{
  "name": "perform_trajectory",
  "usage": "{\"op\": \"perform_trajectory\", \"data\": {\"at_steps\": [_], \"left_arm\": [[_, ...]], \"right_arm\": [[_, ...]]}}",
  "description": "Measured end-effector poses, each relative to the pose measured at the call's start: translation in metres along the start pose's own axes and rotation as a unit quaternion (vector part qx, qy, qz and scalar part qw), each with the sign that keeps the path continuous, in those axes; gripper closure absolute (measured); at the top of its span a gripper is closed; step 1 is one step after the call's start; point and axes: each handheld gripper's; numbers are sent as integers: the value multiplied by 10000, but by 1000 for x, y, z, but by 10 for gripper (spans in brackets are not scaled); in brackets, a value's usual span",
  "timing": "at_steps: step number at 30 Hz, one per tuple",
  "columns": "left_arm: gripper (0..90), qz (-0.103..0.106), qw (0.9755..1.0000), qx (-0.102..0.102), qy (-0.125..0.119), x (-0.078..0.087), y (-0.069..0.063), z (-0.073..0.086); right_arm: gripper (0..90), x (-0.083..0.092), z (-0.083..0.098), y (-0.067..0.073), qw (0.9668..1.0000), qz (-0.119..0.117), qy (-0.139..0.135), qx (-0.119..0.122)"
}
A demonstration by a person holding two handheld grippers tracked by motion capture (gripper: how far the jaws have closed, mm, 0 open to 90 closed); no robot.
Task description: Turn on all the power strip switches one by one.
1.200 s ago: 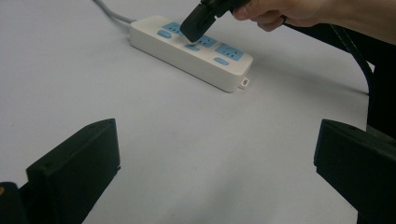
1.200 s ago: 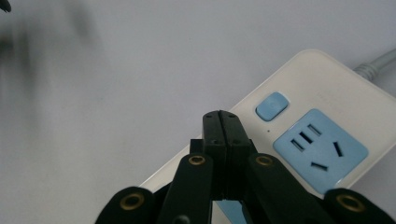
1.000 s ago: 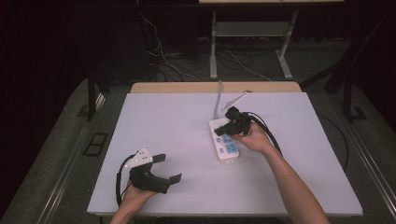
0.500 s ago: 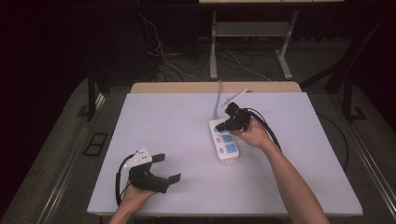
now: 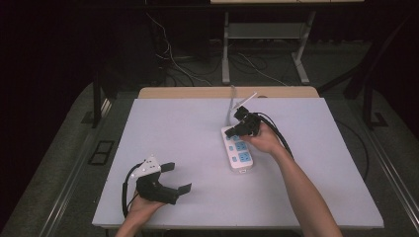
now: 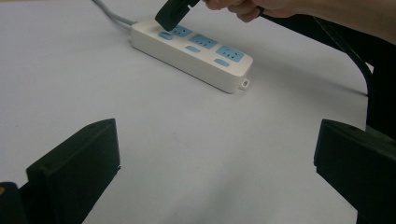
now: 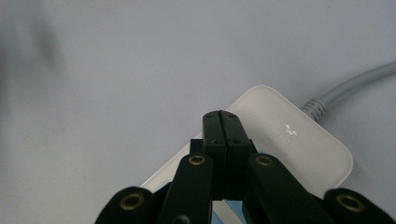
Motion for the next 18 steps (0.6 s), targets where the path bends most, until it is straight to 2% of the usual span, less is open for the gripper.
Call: {"op": "perform_trajectory", "data": {"at_steps": [7,18], "left_arm": [[0,-14,10000,-9,-8,1,1,0],[0,4,10000,-4,-2,0,0,0]], "right_arm": [[900,-4,1,-3,9999,-43,-5,-104],[900,-4,3,-2,10000,-23,-22,-31]]}}
Point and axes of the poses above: each handheld gripper's, and its own axes: x roughly backward along the jaws, z roughly out of its underside, y roughly to its left, and after that the axes turned 8 degrees about z, right-handed
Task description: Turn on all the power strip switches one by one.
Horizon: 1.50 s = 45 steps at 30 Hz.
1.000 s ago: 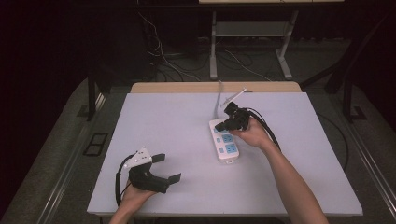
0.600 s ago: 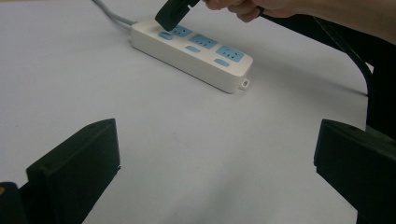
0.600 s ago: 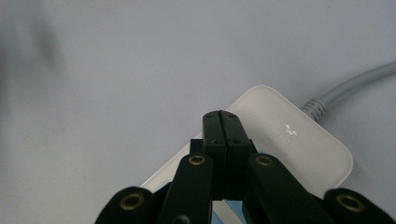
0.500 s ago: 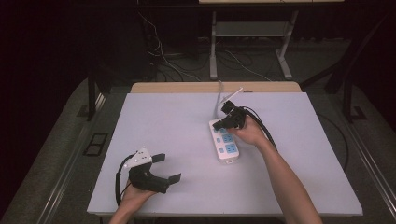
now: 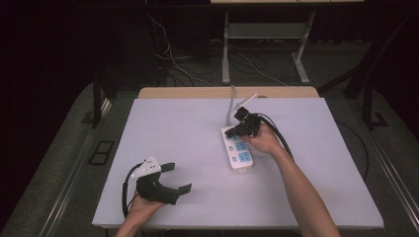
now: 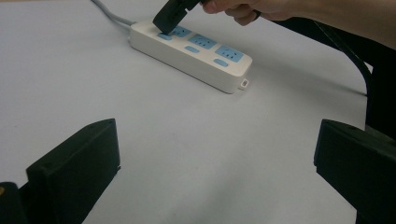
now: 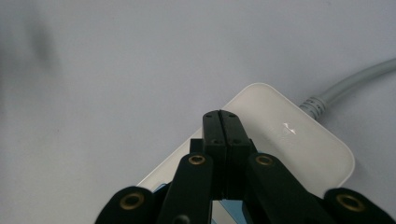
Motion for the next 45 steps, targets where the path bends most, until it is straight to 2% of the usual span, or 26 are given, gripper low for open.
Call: {"op": "perform_trajectory", "data": {"at_steps": [2,6,30,42,45], "left_arm": [[0,3,10000,-1,-4,0,0,0],[0,6,10000,-13,18,-1,0,0],[0,3,10000,-37,25,-2,-4,0],[0,7,10000,-30,36,-2,-2,0],[0,11,10000,-34,44,-3,-2,0]], "right_arm": [[900,0,0,1,10000,-58,26,34],[900,-1,0,2,9999,11,47,130],[900,-3,2,0,10000,-58,19,50],[900,-3,3,0,9999,-93,2,48],[900,-3,2,1,9999,-42,14,112]]}}
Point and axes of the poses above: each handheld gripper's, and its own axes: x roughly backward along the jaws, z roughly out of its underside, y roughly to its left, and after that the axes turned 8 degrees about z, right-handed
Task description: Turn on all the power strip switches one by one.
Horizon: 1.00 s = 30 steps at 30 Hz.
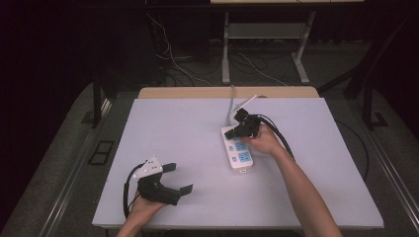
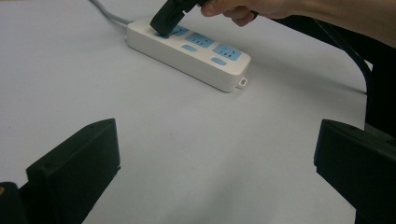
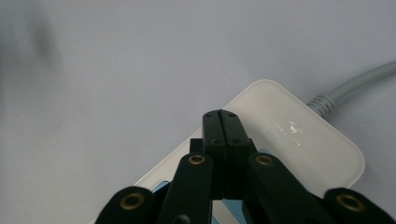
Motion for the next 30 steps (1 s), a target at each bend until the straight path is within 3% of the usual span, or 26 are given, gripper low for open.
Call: {"op": "perform_trajectory", "data": {"at_steps": [4,12,15,25,30], "left_arm": [[0,-2,10000,13,4,0,1,0],[0,0,10000,28,-14,0,3,0],[0,3,10000,36,-21,1,3,0],[0,23,10000,30,-11,0,1,0],[0,30,10000,29,-17,-1,1,0]], "right_arm": [[900,0,-1,2,9999,98,20,105],[900,4,-1,3,10000,33,-50,-37],[900,10,-2,4,9996,-39,-254,-120],[897,38,5,7,9990,81,-410,-143],[752,55,17,5,9978,234,-545,-302]]}}
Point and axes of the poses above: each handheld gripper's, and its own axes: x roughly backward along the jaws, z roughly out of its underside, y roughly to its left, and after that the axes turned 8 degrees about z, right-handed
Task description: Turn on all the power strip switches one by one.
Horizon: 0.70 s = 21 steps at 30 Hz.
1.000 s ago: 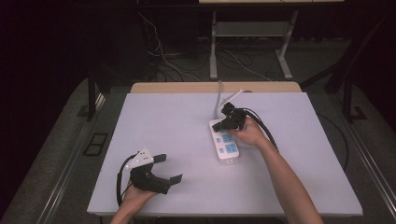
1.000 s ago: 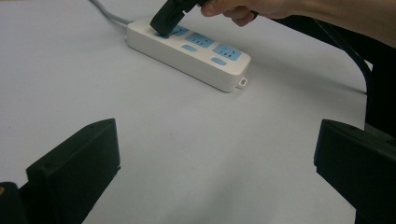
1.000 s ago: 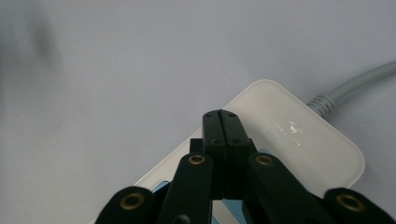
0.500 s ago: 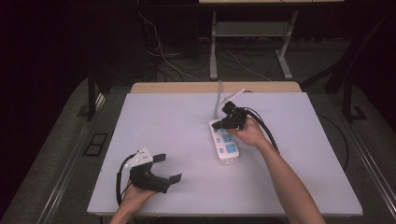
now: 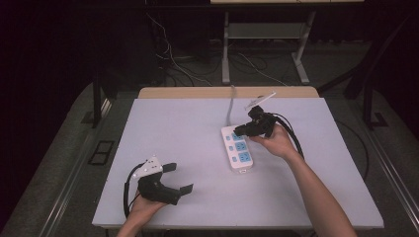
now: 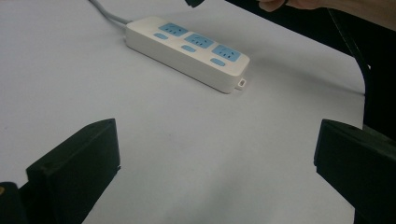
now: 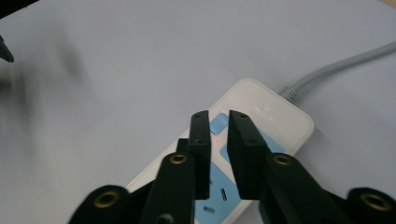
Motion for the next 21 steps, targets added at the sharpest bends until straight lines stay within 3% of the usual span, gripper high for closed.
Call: {"op": "perform_trajectory", "data": {"at_steps": [4,10,14,16,21], "left_arm": [[0,4,10000,-3,3,-1,-1,0],[0,6,10000,12,30,-2,-1,1],[0,18,10000,11,35,-3,-2,1],[0,24,10000,0,46,-4,-2,1],[0,16,10000,13,44,-4,-2,1]], "right_arm": [[585,15,7,-1,9997,83,-147,-167],[197,34,24,2,9978,316,-308,-498],[0,47,37,7,9964,403,-382,-636],[2,52,44,11,9964,316,-315,-722],[2,68,64,21,9946,183,-611,-816]]}}
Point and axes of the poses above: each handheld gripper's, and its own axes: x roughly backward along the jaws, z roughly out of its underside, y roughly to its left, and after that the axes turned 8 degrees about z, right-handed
